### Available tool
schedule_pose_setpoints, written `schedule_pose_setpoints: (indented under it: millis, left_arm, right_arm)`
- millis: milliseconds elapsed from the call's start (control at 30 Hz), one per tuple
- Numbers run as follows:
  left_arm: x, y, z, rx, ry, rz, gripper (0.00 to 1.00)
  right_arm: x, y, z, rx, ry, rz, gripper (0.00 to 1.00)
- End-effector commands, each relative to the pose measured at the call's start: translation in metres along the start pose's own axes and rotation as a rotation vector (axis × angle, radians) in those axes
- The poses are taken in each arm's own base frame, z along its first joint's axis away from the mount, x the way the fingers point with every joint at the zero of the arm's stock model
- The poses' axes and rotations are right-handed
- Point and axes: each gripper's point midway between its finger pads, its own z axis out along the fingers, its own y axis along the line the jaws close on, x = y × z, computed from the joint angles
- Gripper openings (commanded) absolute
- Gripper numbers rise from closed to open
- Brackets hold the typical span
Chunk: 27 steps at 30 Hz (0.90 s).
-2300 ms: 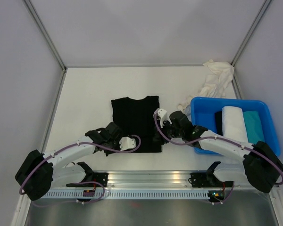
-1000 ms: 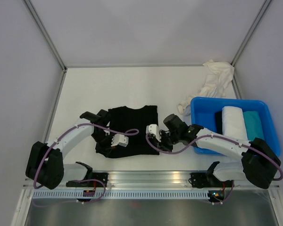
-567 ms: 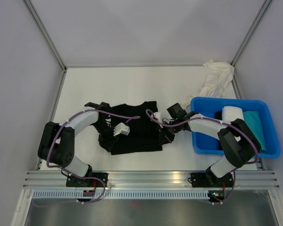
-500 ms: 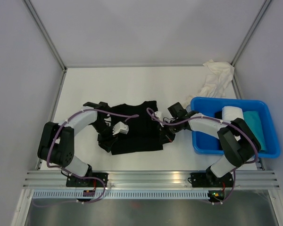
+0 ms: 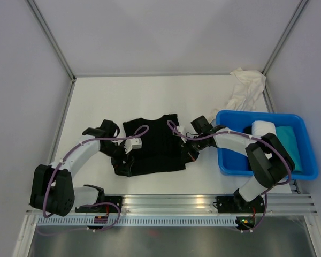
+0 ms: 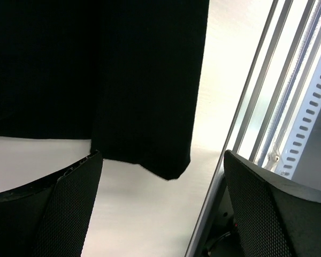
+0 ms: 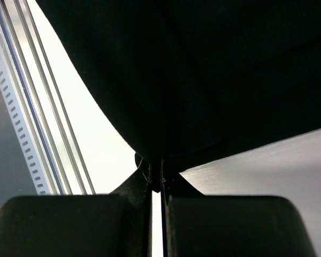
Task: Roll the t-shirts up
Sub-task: Roll the tshirt
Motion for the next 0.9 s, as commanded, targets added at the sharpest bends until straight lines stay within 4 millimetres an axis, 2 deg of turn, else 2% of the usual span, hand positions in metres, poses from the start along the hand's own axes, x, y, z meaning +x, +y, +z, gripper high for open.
schedule_pose_setpoints:
  millis: [0, 33, 100, 133, 167, 233, 267, 333, 400, 433, 500, 567, 600, 667, 700, 767, 800, 867]
  left_arm:
    - [-0.012, -0.001, 0.013, -0.015, -0.085, -0.033, 0.97]
    - [-0.009, 0.001, 0.015, -0.031, -0.065, -0.033, 0.96]
    - [-0.004, 0.000, 0.021, -0.035, -0.042, -0.032, 0.86]
    - [-0.001, 0.001, 0.022, -0.040, -0.027, -0.033, 0.76]
    - [0.001, 0.002, 0.023, -0.040, -0.017, -0.036, 0.50]
    - [0.003, 0.003, 0.021, -0.048, 0.000, -0.046, 0.28]
    - [0.002, 0.001, 0.019, -0.044, -0.001, -0.035, 0.11]
    - [0.001, -0.010, 0.012, -0.001, 0.005, 0.003, 0.03]
    - [-0.002, -0.020, 0.004, 0.033, 0.001, 0.073, 0.02]
    - [0.003, -0.035, -0.001, 0.087, 0.015, 0.054, 0.02]
    - [0.000, -0.040, -0.010, 0.125, 0.009, 0.122, 0.02]
    - [0.000, -0.044, -0.021, 0.161, 0.004, 0.096, 0.02]
    - [0.001, -0.039, -0.021, 0.174, 0.008, 0.095, 0.02]
    - [0.001, -0.022, -0.026, 0.148, 0.016, 0.056, 0.02]
    - [0.002, -0.010, -0.021, 0.154, 0.028, 0.025, 0.02]
    - [0.000, 0.009, -0.019, 0.121, 0.040, -0.004, 0.04]
    - [-0.001, 0.019, -0.015, 0.108, 0.044, -0.022, 0.04]
    - [0.002, 0.031, -0.007, 0.119, 0.069, -0.060, 0.06]
  right_arm:
    - [-0.018, 0.000, 0.000, -0.020, -0.049, -0.021, 0.00]
    - [-0.018, 0.000, 0.001, -0.021, -0.052, -0.019, 0.00]
    - [-0.018, 0.000, 0.001, -0.021, -0.055, -0.009, 0.00]
    - [-0.018, 0.001, 0.001, -0.022, -0.057, -0.008, 0.00]
    - [-0.018, 0.001, 0.001, -0.020, -0.058, -0.006, 0.00]
    - [-0.013, 0.004, 0.001, -0.026, -0.046, 0.021, 0.00]
    - [-0.012, 0.006, 0.000, -0.032, -0.040, 0.030, 0.00]
    - [-0.006, 0.019, -0.001, -0.089, -0.029, 0.047, 0.00]
    - [-0.009, 0.036, -0.003, -0.141, -0.052, 0.053, 0.00]
    - [-0.011, 0.049, -0.004, -0.195, -0.060, 0.055, 0.00]
    - [-0.012, 0.068, -0.006, -0.253, -0.066, 0.040, 0.00]
    - [-0.013, 0.077, -0.009, -0.290, -0.080, 0.063, 0.00]
    - [-0.011, 0.077, -0.008, -0.294, -0.078, 0.070, 0.01]
    - [-0.009, 0.066, -0.005, -0.259, -0.067, 0.117, 0.00]
    - [-0.012, 0.057, -0.005, -0.225, -0.066, 0.130, 0.00]
    - [-0.009, 0.031, 0.001, -0.120, -0.032, 0.160, 0.01]
    - [-0.015, 0.013, 0.001, -0.030, -0.017, 0.150, 0.04]
    - [-0.009, 0.000, 0.005, 0.015, 0.034, 0.163, 0.09]
